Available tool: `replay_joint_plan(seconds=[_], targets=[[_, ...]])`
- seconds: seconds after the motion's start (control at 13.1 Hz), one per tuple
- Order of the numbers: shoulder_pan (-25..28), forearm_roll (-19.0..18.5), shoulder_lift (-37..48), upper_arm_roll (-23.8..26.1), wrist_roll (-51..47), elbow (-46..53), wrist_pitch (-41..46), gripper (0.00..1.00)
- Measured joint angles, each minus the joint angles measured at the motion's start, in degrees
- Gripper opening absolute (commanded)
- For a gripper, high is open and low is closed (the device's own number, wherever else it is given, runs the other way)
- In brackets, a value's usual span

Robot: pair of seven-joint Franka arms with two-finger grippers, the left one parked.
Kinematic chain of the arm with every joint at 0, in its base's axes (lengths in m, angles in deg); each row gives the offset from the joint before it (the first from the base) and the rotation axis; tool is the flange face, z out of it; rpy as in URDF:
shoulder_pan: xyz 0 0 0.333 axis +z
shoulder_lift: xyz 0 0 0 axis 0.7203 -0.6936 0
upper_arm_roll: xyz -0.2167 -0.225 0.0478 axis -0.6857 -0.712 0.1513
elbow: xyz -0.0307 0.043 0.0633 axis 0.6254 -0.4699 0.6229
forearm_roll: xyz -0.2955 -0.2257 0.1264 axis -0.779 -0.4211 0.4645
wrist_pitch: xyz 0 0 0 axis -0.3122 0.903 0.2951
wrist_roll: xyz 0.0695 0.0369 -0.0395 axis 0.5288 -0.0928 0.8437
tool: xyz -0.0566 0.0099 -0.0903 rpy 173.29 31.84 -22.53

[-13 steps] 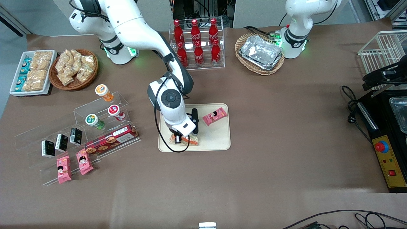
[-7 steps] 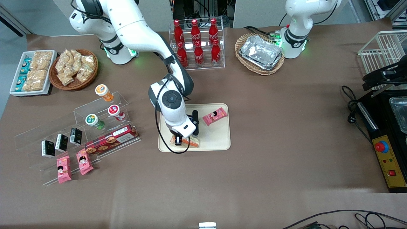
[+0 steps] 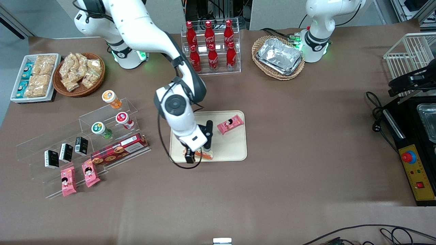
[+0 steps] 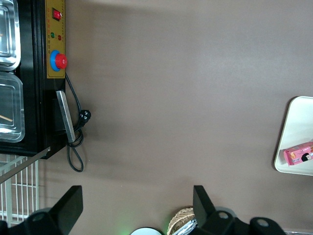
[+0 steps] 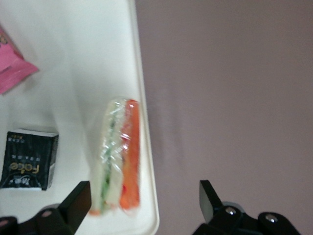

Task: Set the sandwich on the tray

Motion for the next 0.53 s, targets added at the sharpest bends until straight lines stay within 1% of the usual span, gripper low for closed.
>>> replay_joint_plan(seconds=[0.23,0.53], targets=[[-5.61,2.43,5.14,-0.31,-1.85,0.33,5.72,1.00],[-14.67,2.63,14.86,-0.66,-8.64,-0.13,16.78,1.00]])
